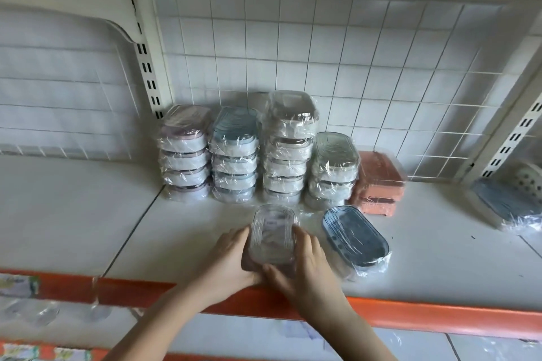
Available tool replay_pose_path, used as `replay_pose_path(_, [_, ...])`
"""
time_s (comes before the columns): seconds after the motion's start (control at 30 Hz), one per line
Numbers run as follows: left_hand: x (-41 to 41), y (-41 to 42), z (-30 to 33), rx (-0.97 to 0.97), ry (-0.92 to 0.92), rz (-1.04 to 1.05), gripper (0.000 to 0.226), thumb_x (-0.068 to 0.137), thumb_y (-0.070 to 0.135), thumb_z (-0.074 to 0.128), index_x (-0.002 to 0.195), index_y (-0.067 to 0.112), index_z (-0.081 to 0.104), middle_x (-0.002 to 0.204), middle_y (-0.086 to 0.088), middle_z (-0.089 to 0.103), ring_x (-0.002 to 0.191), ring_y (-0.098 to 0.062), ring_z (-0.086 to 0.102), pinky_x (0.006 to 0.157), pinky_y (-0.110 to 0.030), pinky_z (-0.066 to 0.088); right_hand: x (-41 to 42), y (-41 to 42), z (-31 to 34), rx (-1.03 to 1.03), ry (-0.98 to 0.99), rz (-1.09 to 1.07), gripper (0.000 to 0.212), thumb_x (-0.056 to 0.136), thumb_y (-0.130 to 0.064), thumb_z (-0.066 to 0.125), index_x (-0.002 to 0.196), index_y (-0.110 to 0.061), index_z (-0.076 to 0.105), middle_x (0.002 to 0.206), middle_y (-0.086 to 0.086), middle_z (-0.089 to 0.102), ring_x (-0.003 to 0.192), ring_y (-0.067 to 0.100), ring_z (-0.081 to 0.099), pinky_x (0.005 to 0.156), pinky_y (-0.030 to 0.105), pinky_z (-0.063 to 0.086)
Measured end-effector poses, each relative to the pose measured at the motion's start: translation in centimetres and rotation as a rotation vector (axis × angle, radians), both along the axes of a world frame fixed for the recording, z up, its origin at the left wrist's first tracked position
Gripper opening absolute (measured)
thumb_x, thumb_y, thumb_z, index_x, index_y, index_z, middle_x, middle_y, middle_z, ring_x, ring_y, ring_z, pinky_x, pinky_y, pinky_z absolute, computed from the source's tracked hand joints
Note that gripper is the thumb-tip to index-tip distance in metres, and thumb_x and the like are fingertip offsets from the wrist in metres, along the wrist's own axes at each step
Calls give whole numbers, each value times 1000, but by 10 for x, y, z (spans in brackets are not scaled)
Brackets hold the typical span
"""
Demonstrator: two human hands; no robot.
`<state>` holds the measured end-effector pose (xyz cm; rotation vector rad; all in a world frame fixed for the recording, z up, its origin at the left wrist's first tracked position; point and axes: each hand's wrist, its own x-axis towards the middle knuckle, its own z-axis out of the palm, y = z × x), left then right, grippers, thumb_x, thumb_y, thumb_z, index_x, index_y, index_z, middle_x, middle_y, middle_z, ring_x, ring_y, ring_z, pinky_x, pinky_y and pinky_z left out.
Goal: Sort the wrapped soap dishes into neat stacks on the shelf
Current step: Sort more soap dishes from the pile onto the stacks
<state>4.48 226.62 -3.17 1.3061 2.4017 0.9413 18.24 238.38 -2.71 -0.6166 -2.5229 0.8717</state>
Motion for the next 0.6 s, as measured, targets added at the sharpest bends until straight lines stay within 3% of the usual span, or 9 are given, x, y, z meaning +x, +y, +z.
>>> replay_pose_path(0.1, [0, -7, 0, 89, 5, -8, 93, 49, 59, 66, 135, 36, 39, 120, 15, 46, 116, -8, 42, 97, -27, 40, 0, -3, -6, 30, 69, 11, 94, 63, -67, 54, 141, -23, 27, 137, 4, 43, 129, 21, 40, 107, 22, 29])
replay_pose_path(0.17, [0, -13, 4, 163, -23, -23, 97, 50, 54, 75, 137, 33, 38, 118, 18, 44, 112, -2, 43, 97, -24, 40, 1, -4, -6, 103, 182, 19, 87, 66, -66, 61, 136, -25, 29, 134, 6, 47, 125, 19, 43, 105, 27, 36])
replay_pose_path(0.23, [0, -18, 11, 231, -13, -29, 97, 51, 46, 84, 136, 36, 38, 115, 25, 43, 103, 5, 44, 93, -15, 40, 3, -3, -1, 166, 271, 30, 81, 76, -71, 57, 136, -23, 33, 135, 5, 47, 125, 16, 44, 100, 34, 41])
replay_pose_path(0.37, [7, -25, 43, 380, 53, -51, 93, 51, 73, 68, 132, 55, 25, 118, 43, 37, 99, 16, 41, 84, 0, 31, 6, -3, 17, 212, 380, 48, 77, 80, -66, 56, 140, -22, 34, 144, -1, 37, 135, 13, 36, 102, 33, 41])
replay_pose_path(0.47, [6, -21, 63, 445, 94, -78, 86, 56, 77, 62, 131, 65, 20, 125, 43, 33, 110, 13, 40, 91, -3, 32, 2, -1, 33, 244, 493, 69, 75, 82, -56, 61, 140, -16, 34, 146, 2, 36, 139, 15, 32, 109, 31, 34])
replay_pose_path(0.6, [-5, -9, 83, 505, 136, -106, 90, 63, 69, 66, 141, 43, 27, 137, 28, 35, 128, 0, 36, 104, -18, 32, -5, 9, 61, 226, 595, 79, 79, 78, -45, 71, 141, -18, 30, 145, 1, 37, 135, 22, 38, 100, 44, 43])
